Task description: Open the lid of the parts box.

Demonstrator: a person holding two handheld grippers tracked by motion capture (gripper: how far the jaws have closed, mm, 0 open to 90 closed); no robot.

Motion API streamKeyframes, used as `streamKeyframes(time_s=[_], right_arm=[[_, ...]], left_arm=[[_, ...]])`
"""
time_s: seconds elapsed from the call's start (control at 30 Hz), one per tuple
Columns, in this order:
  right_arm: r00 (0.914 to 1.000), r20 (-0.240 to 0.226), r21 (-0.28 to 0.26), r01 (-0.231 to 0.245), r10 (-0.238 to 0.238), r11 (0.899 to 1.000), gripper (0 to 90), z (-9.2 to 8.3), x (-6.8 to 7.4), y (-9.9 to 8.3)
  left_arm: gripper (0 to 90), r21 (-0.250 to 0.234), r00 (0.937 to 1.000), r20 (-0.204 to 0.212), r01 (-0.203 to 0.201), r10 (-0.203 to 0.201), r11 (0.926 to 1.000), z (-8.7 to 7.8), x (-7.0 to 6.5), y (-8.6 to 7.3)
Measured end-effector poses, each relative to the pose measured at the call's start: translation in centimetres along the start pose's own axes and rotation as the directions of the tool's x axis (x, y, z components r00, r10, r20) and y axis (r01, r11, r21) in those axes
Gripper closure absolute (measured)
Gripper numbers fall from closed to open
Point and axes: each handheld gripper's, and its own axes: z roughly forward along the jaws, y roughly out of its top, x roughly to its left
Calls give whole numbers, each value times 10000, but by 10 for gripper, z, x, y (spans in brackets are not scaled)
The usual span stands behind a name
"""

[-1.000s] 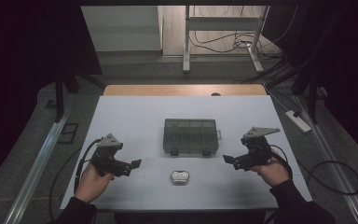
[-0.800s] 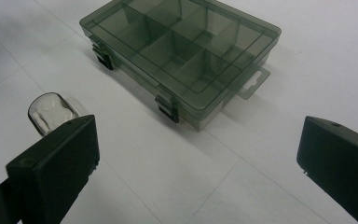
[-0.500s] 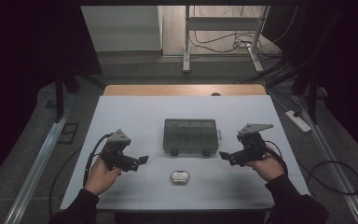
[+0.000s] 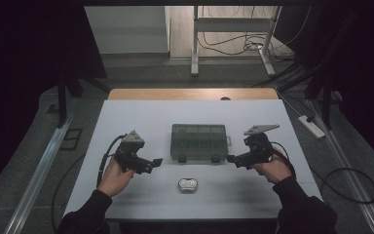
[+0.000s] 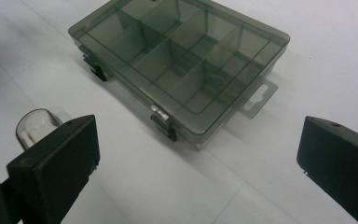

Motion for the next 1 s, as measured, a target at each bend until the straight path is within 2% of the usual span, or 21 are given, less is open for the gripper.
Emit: streamKeyframes(time_s=[0.07,0.1,0.2,0.3,0.47,0.83,1.0], right_arm=[[9999,43,64,166,-167,9998,0,3,0,2],[9990,157,188,416,-419,9990,0,5,1,3],[9984,230,267,506,-512,9984,0,8,2,4],[9991,237,533,348,-361,9980,0,13,2,7],[9997,48,631,227,-231,9978,0,17,0,11],[9991,-201,978,380,-362,9945,0,29,0,20],[9988,-21,1283,483,-485,9906,21,31,0,20]], left_arm=[[0,35,9999,99,37,-37,10000,4,1,3],[0,58,9999,147,57,-58,10000,6,2,4],[0,108,9998,197,31,-33,9999,11,3,7],[0,183,9996,252,96,-101,9998,16,4,10],[0,247,9995,304,62,-70,9997,20,5,14],[0,312,9987,495,112,-127,9995,32,8,24],[0,374,9990,436,25,-41,9993,39,8,29]])
